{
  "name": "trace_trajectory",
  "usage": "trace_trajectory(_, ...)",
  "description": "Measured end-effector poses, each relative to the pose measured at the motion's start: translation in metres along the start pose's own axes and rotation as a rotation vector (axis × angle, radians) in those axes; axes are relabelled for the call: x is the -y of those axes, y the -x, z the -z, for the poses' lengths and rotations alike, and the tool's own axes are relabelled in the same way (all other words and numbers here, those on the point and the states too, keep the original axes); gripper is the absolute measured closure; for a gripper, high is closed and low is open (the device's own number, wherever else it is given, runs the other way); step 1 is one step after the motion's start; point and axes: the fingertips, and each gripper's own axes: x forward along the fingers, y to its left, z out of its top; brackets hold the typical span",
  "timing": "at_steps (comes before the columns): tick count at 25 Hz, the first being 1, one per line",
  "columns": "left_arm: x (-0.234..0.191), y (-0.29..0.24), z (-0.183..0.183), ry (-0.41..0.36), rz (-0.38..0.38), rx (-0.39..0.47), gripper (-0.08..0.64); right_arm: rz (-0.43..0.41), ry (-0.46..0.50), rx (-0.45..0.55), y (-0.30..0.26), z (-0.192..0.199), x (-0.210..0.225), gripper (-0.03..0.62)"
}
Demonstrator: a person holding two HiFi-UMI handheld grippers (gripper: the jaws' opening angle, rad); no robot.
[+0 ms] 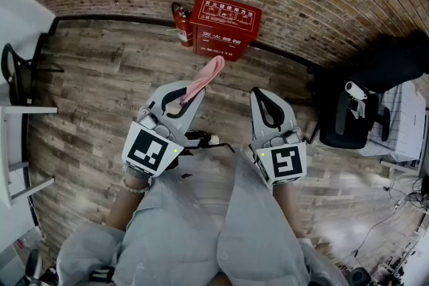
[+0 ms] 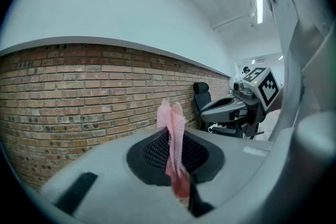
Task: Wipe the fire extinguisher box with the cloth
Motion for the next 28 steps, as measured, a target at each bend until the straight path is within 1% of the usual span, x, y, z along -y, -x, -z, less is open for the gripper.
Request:
trace_trajectory(3, 0.0, 0.0, 0.0, -0.008, 0.0, 0.0, 0.549, -0.003, -0.005, -0.035, 0.0, 0.002, -0.002, 0.586)
trace_trajectory(9, 0.002, 0.0, -0.001, -0.011, 0.001, -0.001, 0.549, -0.001, 0.004, -0.044, 0.002, 0.003, -0.001, 0.584)
trace_trajectory(14, 0.008, -0.001, -0.002, -0.016, 0.001, -0.002, 0.549, 0.003, -0.005, -0.022, 0.007, 0.003, 0.002, 0.584)
trace_trajectory(16, 0.009, -0.002, -0.002, -0.016, -0.001, -0.005, 0.549, 0.006, -0.012, 0.016, 0.008, 0.0, 0.004, 0.584)
trace_trajectory(18, 0.011, -0.002, -0.002, -0.015, -0.005, -0.008, 0.549, 0.009, -0.023, 0.031, 0.01, 0.0, 0.007, 0.584)
trace_trajectory(24, 0.021, -0.005, -0.005, -0.028, -0.036, -0.009, 0.549, 0.001, -0.036, 0.004, 0.022, 0.009, 0.015, 0.584)
trace_trajectory(28, 0.033, -0.004, -0.008, -0.032, -0.063, -0.009, 0.549, -0.025, -0.028, 0.042, 0.027, 0.01, 0.021, 0.584)
